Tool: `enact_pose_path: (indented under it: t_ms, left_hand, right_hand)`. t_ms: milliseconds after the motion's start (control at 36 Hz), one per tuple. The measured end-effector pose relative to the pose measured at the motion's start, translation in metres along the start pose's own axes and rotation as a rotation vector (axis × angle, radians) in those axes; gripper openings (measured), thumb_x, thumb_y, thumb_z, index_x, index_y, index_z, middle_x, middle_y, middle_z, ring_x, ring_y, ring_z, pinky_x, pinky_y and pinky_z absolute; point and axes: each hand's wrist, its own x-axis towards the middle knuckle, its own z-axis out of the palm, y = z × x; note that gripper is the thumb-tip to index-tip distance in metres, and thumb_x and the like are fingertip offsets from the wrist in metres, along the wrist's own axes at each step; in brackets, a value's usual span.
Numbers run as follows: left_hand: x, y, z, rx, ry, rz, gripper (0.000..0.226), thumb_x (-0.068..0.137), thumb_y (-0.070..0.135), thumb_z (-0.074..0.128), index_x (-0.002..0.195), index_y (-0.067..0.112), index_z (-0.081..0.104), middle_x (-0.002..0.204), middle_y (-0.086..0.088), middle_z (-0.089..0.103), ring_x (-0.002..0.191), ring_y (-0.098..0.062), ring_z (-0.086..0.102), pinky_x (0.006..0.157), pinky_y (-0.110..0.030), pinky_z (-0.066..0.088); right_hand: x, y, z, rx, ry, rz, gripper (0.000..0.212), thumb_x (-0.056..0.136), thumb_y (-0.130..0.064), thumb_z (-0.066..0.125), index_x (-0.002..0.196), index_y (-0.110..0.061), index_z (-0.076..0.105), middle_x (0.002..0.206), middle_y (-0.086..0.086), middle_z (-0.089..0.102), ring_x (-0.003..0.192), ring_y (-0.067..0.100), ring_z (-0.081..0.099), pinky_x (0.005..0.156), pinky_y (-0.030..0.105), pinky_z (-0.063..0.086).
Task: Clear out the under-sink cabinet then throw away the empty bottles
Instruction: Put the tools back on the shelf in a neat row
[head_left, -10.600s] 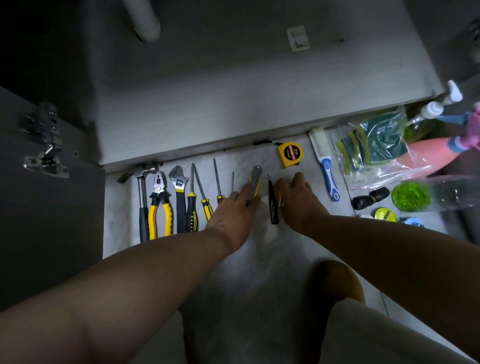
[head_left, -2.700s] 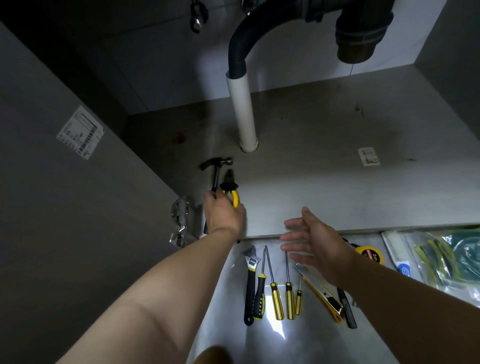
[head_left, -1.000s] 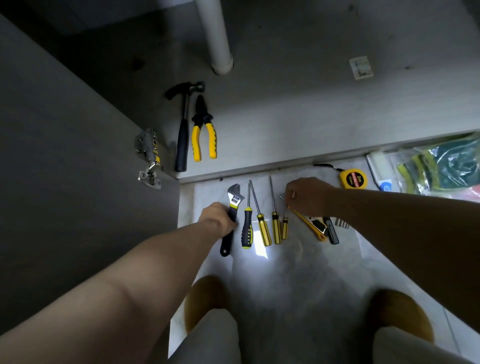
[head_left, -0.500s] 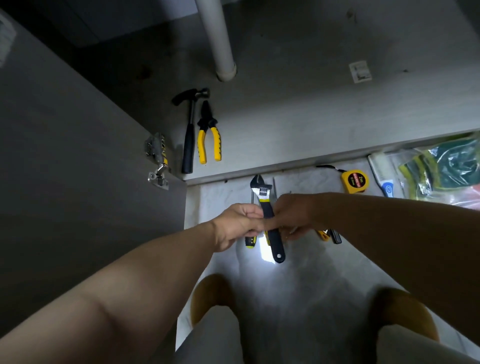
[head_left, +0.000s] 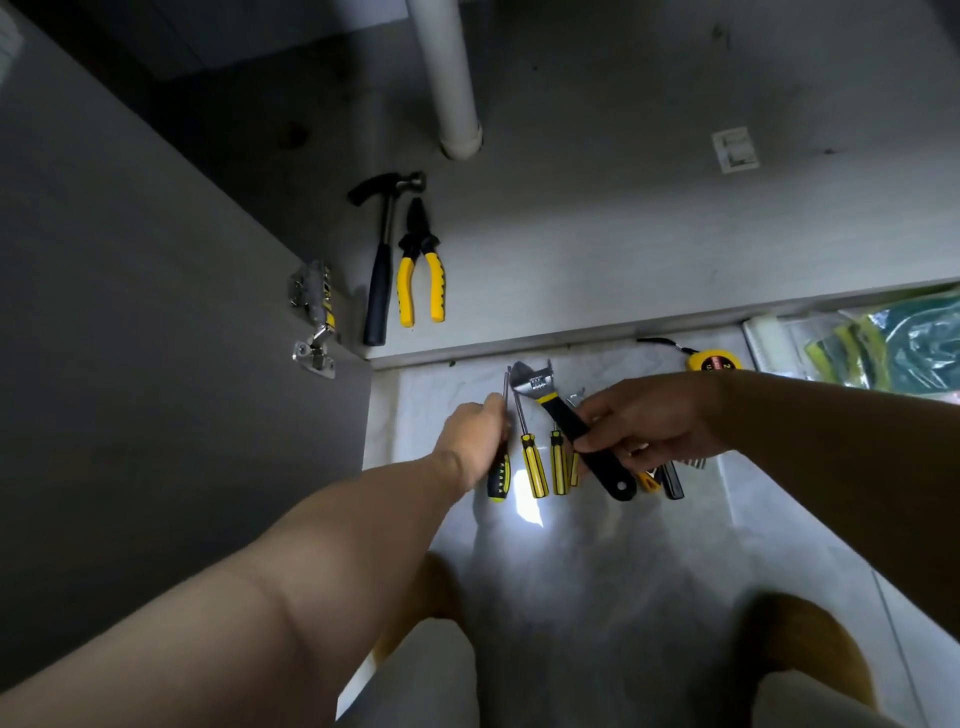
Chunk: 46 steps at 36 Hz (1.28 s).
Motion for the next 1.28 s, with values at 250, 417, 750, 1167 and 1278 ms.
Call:
enact_pose_path:
  t_ms: [250,417,750,1167,1278]
  left_hand:
    - [0.01,-0.023,0.013,0.619,0.048,0.003,0.047,0.086,0.036,0.075,0.111,0.015,0.041,0.119,-0.011,0.055,0.107,-0.029,0.061,0.083,-0.035,0.05]
    - [0.007,-0.007,0.014,0.681,-0.061,-0.033,0.033,0.091,0.023,0.062,0.121,0.01,0.058,0.121,-0.012,0.064,0.109,-0.028,0.066,0.084,-0.03,0.056]
    - [-0.052,0.056,-0.065,0.429,-0.436,-0.236,0.014,0.091,0.001,0.063,0.103,-0.002,0.069,0.092,-0.016,0.069,0.084,-0.025,0.065,0.094,-0.045,0.059]
    - [-0.046,0.067,-0.099,-0.565,0.045,0.085,0.017,0.099,0.005,0.052,0.111,0.013,0.06,0.102,-0.01,0.076,0.089,-0.017,0.072,0.073,-0.039,0.058]
    - [-0.04,0.068,-0.095,-0.631,0.156,0.092,0.021,0.102,0.004,0.05,0.121,0.003,0.056,0.114,-0.02,0.072,0.088,-0.018,0.07,0.085,-0.043,0.058]
  right_hand:
    - [-0.011,-0.013,-0.009,0.154,-0.139,-0.145,0.023,0.087,-0.022,0.071,0.11,-0.02,0.069,0.111,0.009,0.073,0.098,0.013,0.07,0.08,0.025,0.051]
    - [-0.01,-0.05,-0.004,0.23,-0.005,-0.343,0.027,0.093,-0.024,0.063,0.118,-0.016,0.067,0.099,0.005,0.075,0.091,0.011,0.072,0.072,0.024,0.056]
    - [0.022,-0.127,0.006,0.12,0.572,-0.396,0.018,0.102,-0.029,0.056,0.089,-0.018,0.049,0.059,0.013,0.055,0.038,0.015,0.041,0.036,0.018,0.03]
    - [0.058,-0.139,0.006,0.007,0.637,-0.339,0.025,0.098,-0.003,0.052,0.107,-0.026,0.049,0.087,0.017,0.067,0.052,0.024,0.071,0.058,0.037,0.061]
    - [0.07,-0.143,0.011,0.004,0.653,-0.308,0.026,0.095,-0.003,0.053,0.09,-0.028,0.049,0.081,0.019,0.07,0.06,0.029,0.074,0.07,0.046,0.061]
